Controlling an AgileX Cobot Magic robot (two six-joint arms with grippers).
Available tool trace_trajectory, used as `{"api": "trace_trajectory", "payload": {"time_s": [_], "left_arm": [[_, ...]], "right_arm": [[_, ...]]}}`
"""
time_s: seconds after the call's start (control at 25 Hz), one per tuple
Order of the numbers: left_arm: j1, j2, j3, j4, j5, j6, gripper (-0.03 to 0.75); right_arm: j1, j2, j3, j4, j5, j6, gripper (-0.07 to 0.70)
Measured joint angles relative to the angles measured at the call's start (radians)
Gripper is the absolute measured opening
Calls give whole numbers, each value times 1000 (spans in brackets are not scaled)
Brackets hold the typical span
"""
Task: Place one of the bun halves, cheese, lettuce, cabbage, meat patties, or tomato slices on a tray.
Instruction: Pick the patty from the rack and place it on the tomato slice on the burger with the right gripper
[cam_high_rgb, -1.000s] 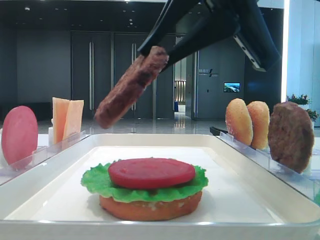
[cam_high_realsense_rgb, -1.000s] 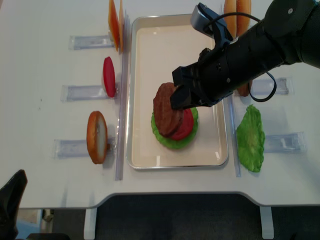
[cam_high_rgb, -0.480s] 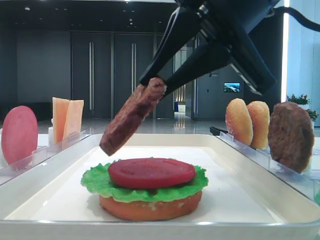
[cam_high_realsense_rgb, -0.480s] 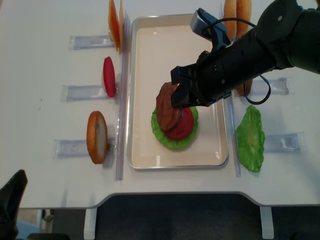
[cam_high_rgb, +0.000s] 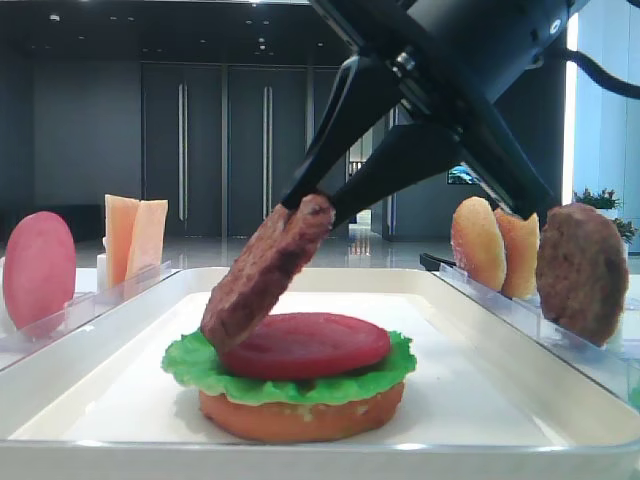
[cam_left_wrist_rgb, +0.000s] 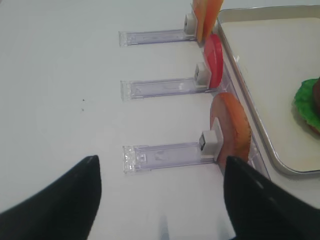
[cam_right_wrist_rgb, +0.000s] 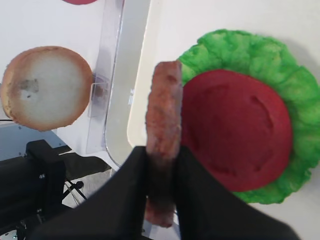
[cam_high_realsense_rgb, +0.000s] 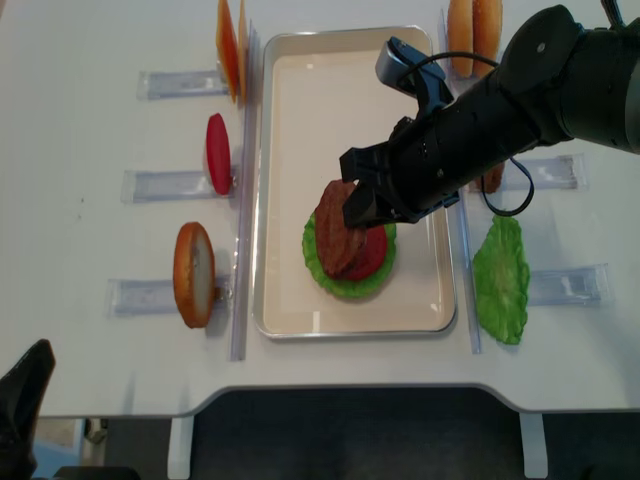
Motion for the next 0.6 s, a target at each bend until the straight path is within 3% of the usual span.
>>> {"api": "trace_trajectory", "payload": {"time_s": [0.6], "left_arm": [[0,0,0,0,0,0,578]], "right_arm": [[0,1,0,-33,0,0,129]]}}
